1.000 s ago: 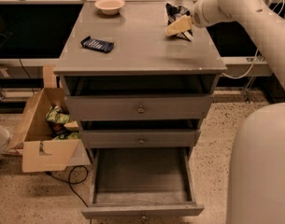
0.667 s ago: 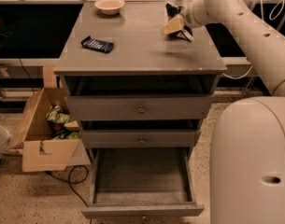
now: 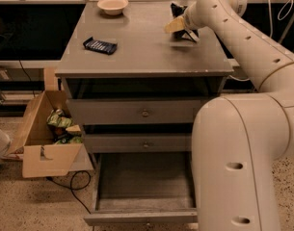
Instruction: Place blue chip bag into bottom drawer
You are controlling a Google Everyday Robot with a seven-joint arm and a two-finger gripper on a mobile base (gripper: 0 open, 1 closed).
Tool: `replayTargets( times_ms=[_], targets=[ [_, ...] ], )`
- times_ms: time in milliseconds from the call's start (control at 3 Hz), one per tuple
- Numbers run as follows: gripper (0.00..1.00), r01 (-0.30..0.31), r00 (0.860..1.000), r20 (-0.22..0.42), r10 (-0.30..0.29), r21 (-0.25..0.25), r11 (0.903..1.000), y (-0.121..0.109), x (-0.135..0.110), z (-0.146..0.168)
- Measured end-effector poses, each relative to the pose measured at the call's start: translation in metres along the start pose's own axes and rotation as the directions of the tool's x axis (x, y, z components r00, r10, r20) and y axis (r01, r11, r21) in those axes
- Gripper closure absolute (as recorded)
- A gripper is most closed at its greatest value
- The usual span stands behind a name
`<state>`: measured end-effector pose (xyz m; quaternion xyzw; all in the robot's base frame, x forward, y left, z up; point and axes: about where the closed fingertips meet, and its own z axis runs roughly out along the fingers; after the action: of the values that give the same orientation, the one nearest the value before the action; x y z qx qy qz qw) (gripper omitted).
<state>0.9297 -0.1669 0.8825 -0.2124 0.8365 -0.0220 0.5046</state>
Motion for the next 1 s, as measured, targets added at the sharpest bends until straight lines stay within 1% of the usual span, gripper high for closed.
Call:
replayTargets(
  times_ms=[333, 667, 1000],
  targets=[
    [0.35, -0.023, 1.000, 0.006, 0.023, 0.009, 0.9997, 0.002, 0.001, 0.008],
    [0.58, -0.037, 0.999, 0.025, 0.038, -0.017, 0.9992, 0.009, 0.002, 0.008],
    [0.81, -0.064, 0.991, 0.113, 0.071, -0.072, 0.9954, 0.001, -0.002, -0.023]
  ],
)
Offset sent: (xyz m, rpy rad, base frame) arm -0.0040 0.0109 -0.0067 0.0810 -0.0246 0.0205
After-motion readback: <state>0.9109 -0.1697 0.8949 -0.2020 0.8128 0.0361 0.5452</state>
